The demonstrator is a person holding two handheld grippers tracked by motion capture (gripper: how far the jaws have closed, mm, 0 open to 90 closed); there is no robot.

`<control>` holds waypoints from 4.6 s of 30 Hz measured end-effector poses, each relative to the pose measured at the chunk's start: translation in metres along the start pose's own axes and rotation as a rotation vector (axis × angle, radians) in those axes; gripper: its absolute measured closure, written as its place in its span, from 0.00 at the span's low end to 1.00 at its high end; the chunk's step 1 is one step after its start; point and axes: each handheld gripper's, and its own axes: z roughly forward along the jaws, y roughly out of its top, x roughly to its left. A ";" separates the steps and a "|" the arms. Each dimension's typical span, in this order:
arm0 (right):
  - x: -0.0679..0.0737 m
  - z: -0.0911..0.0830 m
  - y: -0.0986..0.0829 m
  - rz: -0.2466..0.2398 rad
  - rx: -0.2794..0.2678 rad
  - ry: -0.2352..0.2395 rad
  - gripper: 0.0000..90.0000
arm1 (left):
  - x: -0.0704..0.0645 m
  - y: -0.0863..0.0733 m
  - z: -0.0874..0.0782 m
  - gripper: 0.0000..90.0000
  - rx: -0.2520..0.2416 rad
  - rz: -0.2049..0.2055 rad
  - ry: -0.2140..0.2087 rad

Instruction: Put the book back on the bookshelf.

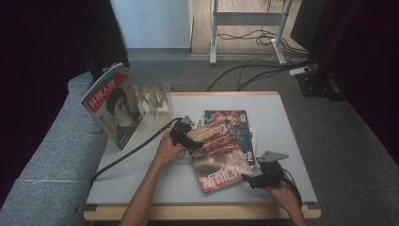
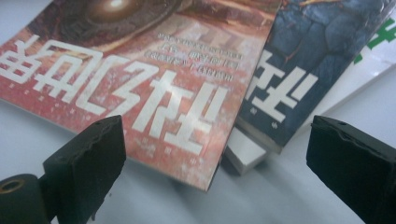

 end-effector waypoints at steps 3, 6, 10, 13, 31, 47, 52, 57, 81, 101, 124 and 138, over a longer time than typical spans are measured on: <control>0.000 0.001 -0.003 0.001 0.007 -0.006 0.05 | -0.001 -0.002 -0.001 0.00 0.002 -0.004 -0.006; -0.002 0.001 -0.004 -0.001 0.003 -0.018 0.04 | 0.001 -0.007 -0.002 0.00 -0.008 -0.027 -0.030; -0.004 0.001 -0.005 0.005 -0.001 -0.036 0.04 | -0.001 -0.008 -0.005 0.00 0.005 -0.022 -0.019; -0.007 0.002 -0.006 0.010 -0.005 -0.048 0.03 | -0.004 -0.009 -0.008 0.00 0.025 -0.021 -0.012; -0.025 0.004 0.001 0.041 -0.017 -0.124 0.02 | -0.013 -0.024 -0.022 0.00 0.046 -0.026 0.010; -0.033 0.004 0.006 0.071 -0.027 -0.125 0.06 | -0.028 -0.032 -0.031 0.00 0.067 -0.002 0.065; -0.031 0.001 -0.001 0.061 -0.012 -0.128 0.06 | -0.032 -0.033 -0.033 0.00 0.075 -0.002 0.079; -0.032 0.003 0.000 0.062 -0.014 -0.139 0.04 | -0.034 -0.035 -0.035 0.00 0.086 -0.005 0.078; -0.054 0.019 0.022 0.100 0.009 -0.192 0.03 | -0.050 -0.064 -0.052 0.00 0.152 -0.001 0.009; -0.073 0.041 0.040 0.167 0.007 -0.226 0.04 | -0.070 -0.089 -0.069 0.00 0.110 -0.020 -0.089; -0.078 0.052 0.051 0.167 0.003 -0.218 0.03 | -0.063 -0.082 -0.089 0.00 0.041 0.005 -0.111; -0.048 0.035 0.046 0.116 -0.031 -0.143 0.03 | -0.040 -0.034 -0.077 0.00 0.008 0.052 -0.068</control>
